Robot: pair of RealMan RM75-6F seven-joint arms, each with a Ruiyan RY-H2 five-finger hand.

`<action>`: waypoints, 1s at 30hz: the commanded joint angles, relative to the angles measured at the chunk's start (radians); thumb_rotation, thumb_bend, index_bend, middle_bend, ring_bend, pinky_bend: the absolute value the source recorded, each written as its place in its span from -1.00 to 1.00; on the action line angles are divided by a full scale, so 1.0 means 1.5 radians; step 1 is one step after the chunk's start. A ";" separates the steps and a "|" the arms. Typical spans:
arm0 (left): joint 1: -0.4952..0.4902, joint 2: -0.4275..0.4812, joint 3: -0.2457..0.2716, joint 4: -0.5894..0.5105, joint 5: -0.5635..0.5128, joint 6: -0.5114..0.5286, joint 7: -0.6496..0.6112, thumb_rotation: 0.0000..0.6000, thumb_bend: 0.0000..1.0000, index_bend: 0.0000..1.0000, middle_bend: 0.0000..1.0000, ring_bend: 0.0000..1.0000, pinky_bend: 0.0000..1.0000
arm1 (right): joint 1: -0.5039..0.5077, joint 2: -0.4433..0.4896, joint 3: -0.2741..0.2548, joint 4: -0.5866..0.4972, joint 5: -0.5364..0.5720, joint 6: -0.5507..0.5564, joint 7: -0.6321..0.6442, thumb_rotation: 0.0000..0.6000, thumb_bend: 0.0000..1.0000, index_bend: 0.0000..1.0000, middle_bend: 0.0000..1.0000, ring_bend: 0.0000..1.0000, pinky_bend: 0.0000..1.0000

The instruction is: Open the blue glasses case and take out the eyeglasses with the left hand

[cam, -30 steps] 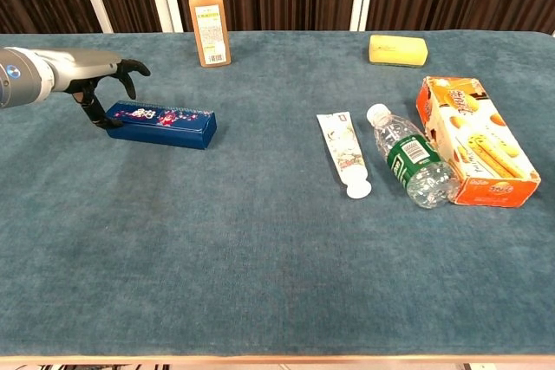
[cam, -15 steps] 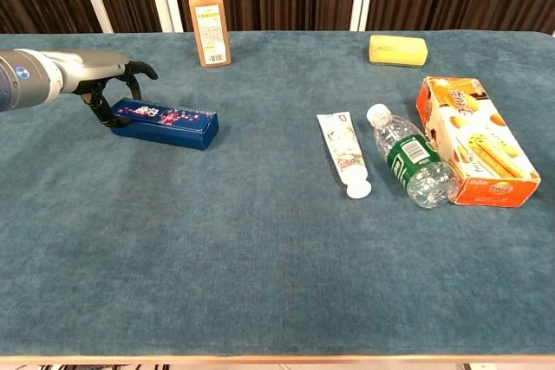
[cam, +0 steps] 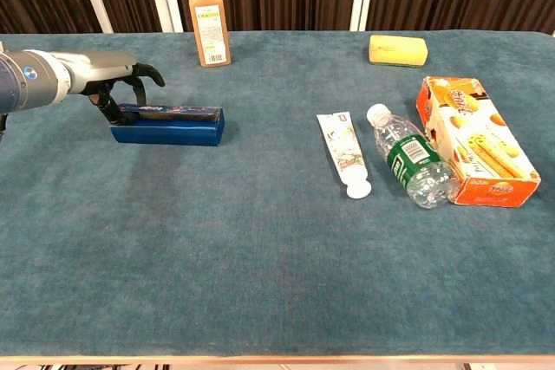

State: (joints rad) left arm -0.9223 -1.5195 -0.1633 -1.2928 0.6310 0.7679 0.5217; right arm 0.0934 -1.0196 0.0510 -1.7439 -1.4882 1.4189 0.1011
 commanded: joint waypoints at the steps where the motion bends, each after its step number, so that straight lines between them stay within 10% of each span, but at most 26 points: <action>1: -0.004 -0.005 0.001 0.008 -0.002 -0.002 -0.002 1.00 -0.03 -0.74 -0.33 -1.00 -0.80 | 0.000 0.000 0.000 0.000 0.001 0.000 -0.001 1.00 -0.69 -1.00 -1.00 -1.00 -0.63; 30: -0.064 -0.139 -0.039 0.266 -0.025 -0.021 0.002 1.00 -0.07 -0.74 -0.45 -1.00 -0.80 | -0.003 0.005 0.003 -0.007 0.017 -0.004 -0.001 1.00 -0.69 -1.00 -1.00 -1.00 -0.63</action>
State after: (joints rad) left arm -1.0210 -1.7309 -0.2179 -0.8883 0.5920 0.7352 0.5253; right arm 0.0889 -1.0125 0.0554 -1.7539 -1.4620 1.4126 0.0995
